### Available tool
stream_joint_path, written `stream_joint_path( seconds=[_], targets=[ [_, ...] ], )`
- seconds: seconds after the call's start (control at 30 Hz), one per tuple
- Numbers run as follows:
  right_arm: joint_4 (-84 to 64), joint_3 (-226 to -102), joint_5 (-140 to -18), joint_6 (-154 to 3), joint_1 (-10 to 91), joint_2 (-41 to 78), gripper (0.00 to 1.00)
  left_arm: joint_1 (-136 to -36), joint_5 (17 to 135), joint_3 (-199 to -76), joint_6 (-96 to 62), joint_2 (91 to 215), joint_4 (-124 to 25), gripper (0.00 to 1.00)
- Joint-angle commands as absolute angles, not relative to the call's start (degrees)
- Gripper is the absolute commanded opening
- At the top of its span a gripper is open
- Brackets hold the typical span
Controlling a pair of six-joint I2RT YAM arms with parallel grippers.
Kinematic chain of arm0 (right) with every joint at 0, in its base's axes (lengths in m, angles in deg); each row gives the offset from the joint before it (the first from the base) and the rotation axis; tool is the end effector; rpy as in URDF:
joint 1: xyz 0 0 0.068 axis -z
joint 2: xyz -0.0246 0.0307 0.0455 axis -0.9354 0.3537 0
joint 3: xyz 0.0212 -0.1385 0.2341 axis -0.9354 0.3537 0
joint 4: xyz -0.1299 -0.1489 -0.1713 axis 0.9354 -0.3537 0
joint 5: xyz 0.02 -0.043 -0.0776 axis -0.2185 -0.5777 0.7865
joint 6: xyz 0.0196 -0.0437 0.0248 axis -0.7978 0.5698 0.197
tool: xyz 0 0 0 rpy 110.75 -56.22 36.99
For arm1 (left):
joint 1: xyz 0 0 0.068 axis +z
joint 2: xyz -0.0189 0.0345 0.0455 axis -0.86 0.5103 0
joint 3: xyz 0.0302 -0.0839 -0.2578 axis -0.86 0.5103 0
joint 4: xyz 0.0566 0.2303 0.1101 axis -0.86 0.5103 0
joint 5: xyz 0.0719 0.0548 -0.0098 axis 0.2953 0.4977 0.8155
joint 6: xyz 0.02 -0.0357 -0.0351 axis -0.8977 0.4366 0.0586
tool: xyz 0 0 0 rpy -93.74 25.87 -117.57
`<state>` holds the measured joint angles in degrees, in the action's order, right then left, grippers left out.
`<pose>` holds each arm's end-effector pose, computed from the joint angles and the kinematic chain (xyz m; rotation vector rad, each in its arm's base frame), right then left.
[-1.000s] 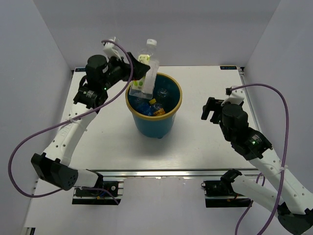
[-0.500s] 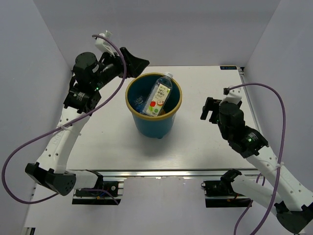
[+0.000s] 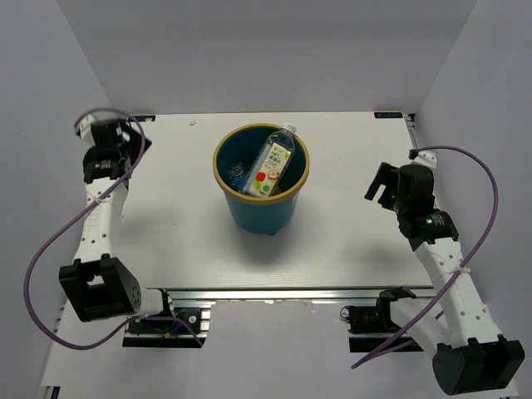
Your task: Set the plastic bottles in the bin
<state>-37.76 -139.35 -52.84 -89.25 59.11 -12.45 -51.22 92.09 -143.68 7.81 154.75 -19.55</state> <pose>0.1890 0.0224 0.3290 0.3810 1.9930 0.0045 0.2990 0.0475 0.3860 -0.8560 1.8512 -0.1724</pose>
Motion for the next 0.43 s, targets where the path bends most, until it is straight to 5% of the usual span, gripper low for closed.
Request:
stream_joint_path(
  seconds=[0.0,0.4],
  targets=[
    [-36.21,-139.26,-56.81,-88.91,59.53,-12.35,0.89,-49.65,102.85,-135.45,14.55,153.0,-12.15,0.98],
    [-27.07,-133.81,-54.79,-89.7,59.62,-19.21,0.9,-49.65,106.77,-126.9,9.29,143.15,-18.47,0.98]
  ],
)
